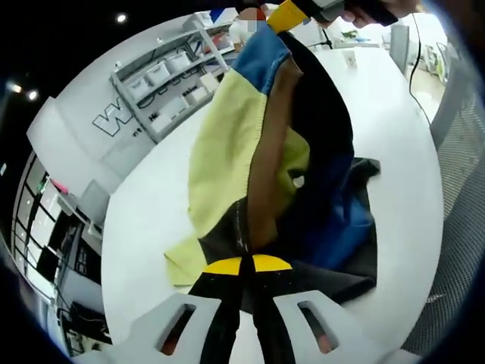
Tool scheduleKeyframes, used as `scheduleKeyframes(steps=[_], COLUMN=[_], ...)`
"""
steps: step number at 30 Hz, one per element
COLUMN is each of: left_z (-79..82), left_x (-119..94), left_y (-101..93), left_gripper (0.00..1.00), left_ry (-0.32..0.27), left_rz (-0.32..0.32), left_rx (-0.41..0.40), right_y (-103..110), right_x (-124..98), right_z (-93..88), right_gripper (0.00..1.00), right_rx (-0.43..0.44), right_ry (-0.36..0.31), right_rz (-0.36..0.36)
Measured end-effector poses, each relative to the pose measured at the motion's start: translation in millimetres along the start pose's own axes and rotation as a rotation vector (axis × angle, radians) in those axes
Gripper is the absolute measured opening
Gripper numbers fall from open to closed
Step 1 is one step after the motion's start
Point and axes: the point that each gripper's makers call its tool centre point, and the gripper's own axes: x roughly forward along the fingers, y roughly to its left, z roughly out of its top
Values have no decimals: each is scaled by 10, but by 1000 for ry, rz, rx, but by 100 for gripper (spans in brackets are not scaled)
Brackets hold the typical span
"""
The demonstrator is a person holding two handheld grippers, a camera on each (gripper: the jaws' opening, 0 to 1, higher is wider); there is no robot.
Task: Fold the garment on the visible template until the final outline fits inside the template.
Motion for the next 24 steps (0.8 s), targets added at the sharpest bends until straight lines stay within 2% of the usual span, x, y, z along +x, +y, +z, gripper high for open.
scheduleKeyframes(steps=[5,17,24], left_z=[48,185,240], left_x=[-58,-219,-291], left_y=[127,346,361], left_gripper=[5,4,3], left_ry=[-19,-45,-41], left_rz=[23,4,-66], left_rx=[-27,-48,-27], right_y=[5,19,21], right_x=[-13,-65,-103], right_z=[-43,-152,-230], right_gripper=[0,0,0], right_rx=[-3,2,3], right_ry=[11,45,74], right_rz=[0,5,4])
